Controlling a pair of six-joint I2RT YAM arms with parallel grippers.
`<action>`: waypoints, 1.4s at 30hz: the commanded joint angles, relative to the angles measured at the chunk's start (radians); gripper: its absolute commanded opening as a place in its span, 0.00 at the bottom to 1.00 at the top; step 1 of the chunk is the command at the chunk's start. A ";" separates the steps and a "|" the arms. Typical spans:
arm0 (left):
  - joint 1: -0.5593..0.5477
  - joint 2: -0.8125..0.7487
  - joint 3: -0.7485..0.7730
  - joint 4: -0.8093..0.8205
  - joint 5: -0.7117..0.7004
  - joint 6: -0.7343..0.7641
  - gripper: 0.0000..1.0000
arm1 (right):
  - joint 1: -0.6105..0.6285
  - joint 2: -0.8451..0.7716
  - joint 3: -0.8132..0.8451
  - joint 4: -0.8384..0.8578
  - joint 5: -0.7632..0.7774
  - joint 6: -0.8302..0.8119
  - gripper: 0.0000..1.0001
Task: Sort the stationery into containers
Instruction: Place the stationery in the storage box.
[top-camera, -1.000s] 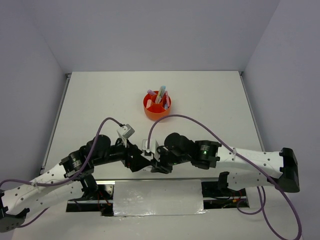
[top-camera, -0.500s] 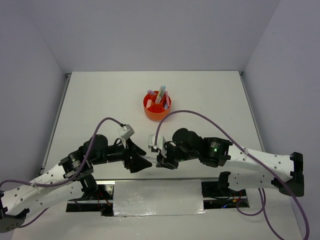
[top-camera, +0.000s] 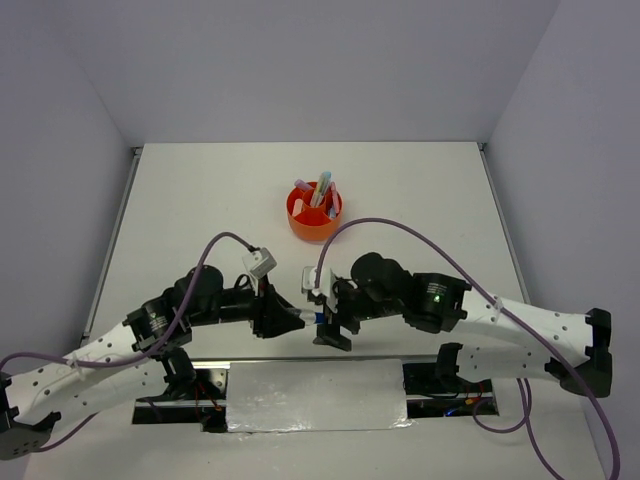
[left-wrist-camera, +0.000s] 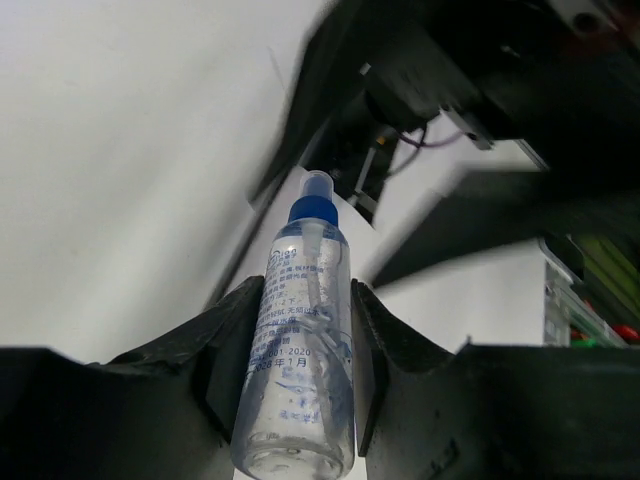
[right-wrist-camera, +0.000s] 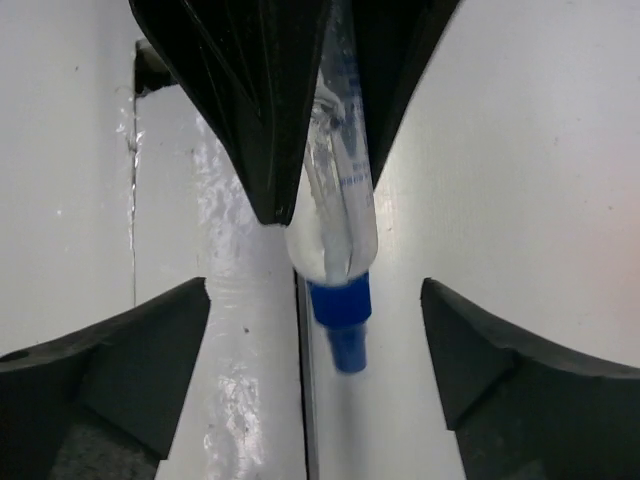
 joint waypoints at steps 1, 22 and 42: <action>0.012 -0.040 0.050 0.010 -0.118 0.024 0.00 | -0.040 -0.088 -0.006 0.102 0.000 0.055 1.00; 0.012 -0.108 -0.352 1.216 -0.264 -0.269 0.00 | -0.134 -0.302 -0.423 1.159 0.431 0.961 0.75; 0.012 -0.137 -0.339 1.089 -0.321 -0.211 0.00 | -0.119 -0.118 -0.369 1.267 0.261 0.945 0.64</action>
